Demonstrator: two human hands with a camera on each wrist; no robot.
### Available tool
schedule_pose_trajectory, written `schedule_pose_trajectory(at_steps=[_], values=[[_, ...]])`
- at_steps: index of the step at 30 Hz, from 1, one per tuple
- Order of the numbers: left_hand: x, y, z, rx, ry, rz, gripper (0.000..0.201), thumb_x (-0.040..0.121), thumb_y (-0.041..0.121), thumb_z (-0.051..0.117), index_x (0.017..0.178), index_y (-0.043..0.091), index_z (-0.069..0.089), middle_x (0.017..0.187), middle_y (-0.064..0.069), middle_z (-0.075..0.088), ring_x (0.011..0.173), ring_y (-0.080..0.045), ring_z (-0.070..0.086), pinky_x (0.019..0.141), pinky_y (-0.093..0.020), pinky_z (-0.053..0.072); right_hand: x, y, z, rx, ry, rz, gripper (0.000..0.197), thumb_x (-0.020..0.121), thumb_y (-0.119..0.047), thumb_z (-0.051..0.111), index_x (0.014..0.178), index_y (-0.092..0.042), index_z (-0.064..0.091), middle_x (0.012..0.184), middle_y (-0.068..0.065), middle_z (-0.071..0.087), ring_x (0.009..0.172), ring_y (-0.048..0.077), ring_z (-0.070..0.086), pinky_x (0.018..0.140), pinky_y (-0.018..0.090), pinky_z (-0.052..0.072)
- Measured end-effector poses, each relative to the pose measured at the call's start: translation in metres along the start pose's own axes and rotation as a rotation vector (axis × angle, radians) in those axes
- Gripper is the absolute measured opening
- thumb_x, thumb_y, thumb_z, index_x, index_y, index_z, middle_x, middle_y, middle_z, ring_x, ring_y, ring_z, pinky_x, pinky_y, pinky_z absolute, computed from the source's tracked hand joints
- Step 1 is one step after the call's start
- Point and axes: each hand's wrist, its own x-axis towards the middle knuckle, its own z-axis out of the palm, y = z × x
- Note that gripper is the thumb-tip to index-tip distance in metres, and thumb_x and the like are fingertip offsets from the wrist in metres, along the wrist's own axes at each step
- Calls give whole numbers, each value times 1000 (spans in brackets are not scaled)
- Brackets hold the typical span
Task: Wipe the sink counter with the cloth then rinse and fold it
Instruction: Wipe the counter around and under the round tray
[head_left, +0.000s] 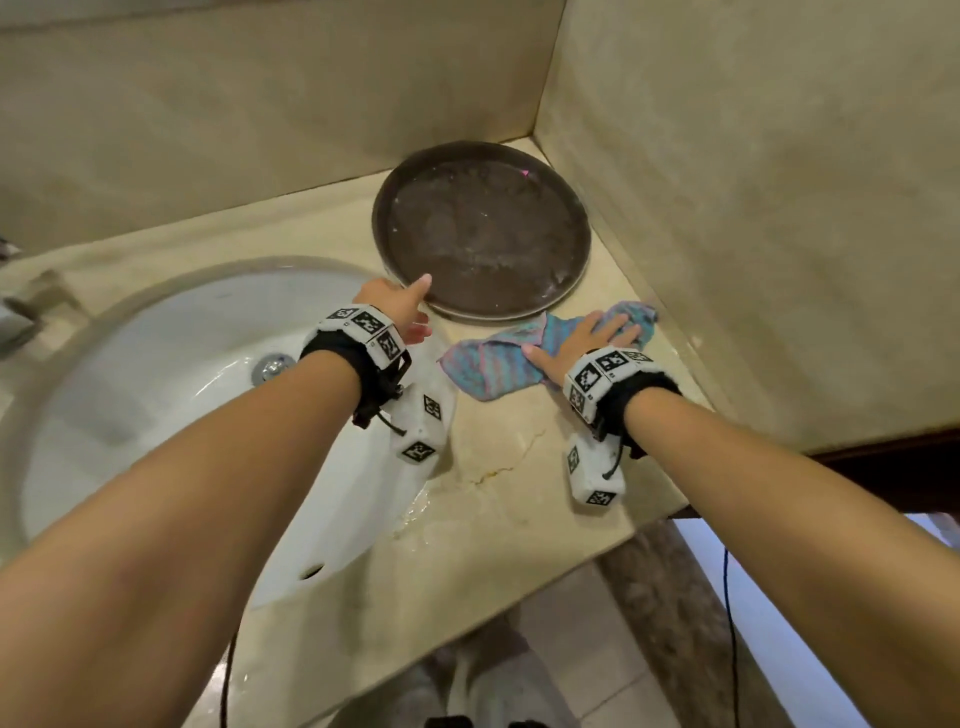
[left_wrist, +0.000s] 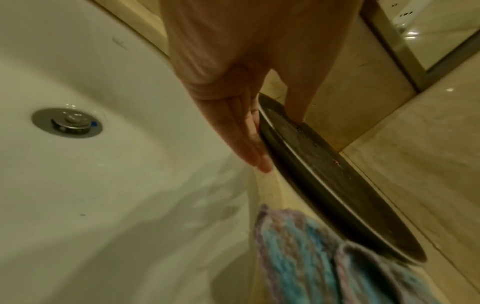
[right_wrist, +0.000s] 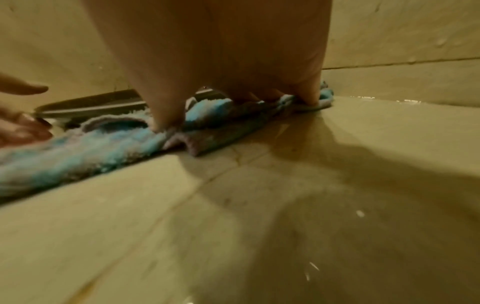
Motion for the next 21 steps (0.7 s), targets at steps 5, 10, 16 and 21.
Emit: schedule_pose_trajectory(at_steps=[5,10,16,21], values=[[12,0,-1,-107,-29,-43,15,97,13,47,97,-1,42,66,-18,58,30,-13,59,39,-23,52,28,3,-4,-55,29,-148,114,78,-75,40,148,0,-9,156,23,-11,144,42,-11,117,52,-2],[15,1,-8,-99,84,3,22,90,7,49,71,7,38,56,-16,62,43,-23,64,52,-32,58,49,8,-17,-196,55,-314,111,78,-78,32,149,-5,-11,156,23,-13,144,39,-12,119,46,-8],[9,-15,-51,-174,258,2,13,92,8,46,83,15,39,111,-25,51,68,-34,62,61,-41,60,55,1,-32,-173,71,-263,124,71,-80,44,148,-1,-12,156,23,-10,145,40,-7,120,48,-1],[1,-39,-85,-95,385,41,13,93,9,41,104,12,36,106,-24,53,75,-30,57,51,-25,54,43,-17,-39,29,21,-157,125,73,-65,62,147,1,-14,155,25,-12,144,41,-8,118,50,3]])
